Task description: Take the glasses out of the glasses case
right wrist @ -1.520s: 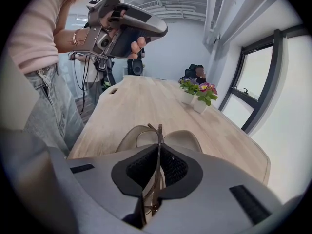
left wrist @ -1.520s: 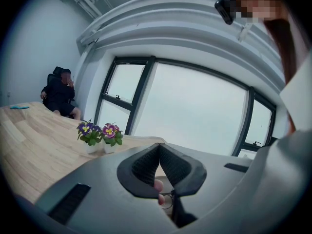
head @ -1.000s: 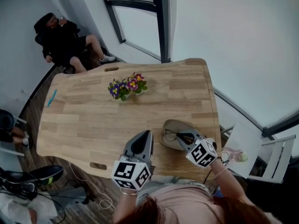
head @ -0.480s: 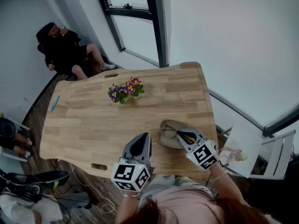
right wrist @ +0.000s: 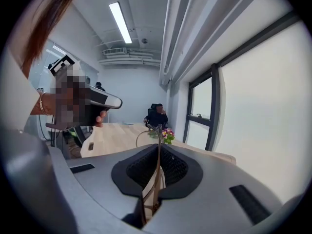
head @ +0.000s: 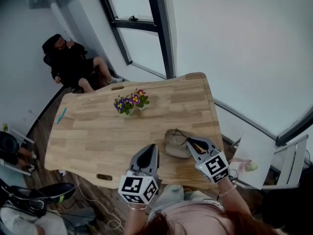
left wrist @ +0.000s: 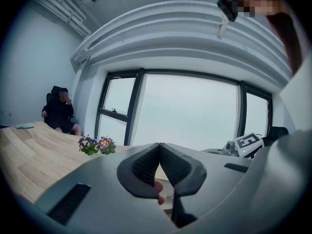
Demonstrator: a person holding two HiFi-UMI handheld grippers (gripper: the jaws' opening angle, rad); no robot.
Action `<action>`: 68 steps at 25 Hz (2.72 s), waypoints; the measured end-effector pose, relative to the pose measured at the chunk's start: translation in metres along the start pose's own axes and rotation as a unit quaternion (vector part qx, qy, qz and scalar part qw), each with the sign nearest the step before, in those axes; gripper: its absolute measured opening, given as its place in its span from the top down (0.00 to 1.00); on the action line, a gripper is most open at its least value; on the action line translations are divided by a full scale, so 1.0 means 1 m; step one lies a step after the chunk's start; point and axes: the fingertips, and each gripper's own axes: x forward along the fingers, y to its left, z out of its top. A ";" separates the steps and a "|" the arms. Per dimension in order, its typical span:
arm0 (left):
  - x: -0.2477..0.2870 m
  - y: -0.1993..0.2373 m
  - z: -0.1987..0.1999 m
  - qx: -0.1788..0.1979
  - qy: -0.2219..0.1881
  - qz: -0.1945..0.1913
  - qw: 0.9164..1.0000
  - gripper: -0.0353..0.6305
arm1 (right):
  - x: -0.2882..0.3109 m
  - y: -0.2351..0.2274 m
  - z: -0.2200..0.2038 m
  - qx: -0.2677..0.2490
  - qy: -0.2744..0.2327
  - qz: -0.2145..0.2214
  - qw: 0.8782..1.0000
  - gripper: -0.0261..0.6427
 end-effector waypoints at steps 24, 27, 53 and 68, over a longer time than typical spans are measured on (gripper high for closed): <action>-0.048 -0.044 0.020 0.034 -0.037 0.007 0.999 0.94 | -0.090 0.015 0.056 0.018 -0.114 -0.077 0.990 0.94; -0.056 -0.040 0.019 0.038 -0.034 -0.005 0.999 0.94 | -0.092 0.019 0.060 0.018 -0.120 -0.094 0.988 0.94; -0.124 -0.006 0.009 0.028 -0.025 -0.083 0.996 0.94 | -0.100 0.099 0.090 -0.005 -0.111 -0.178 0.978 0.94; -0.141 0.000 -0.004 0.027 -0.017 -0.104 0.994 0.94 | -0.105 0.118 0.081 -0.013 -0.083 -0.203 0.976 0.94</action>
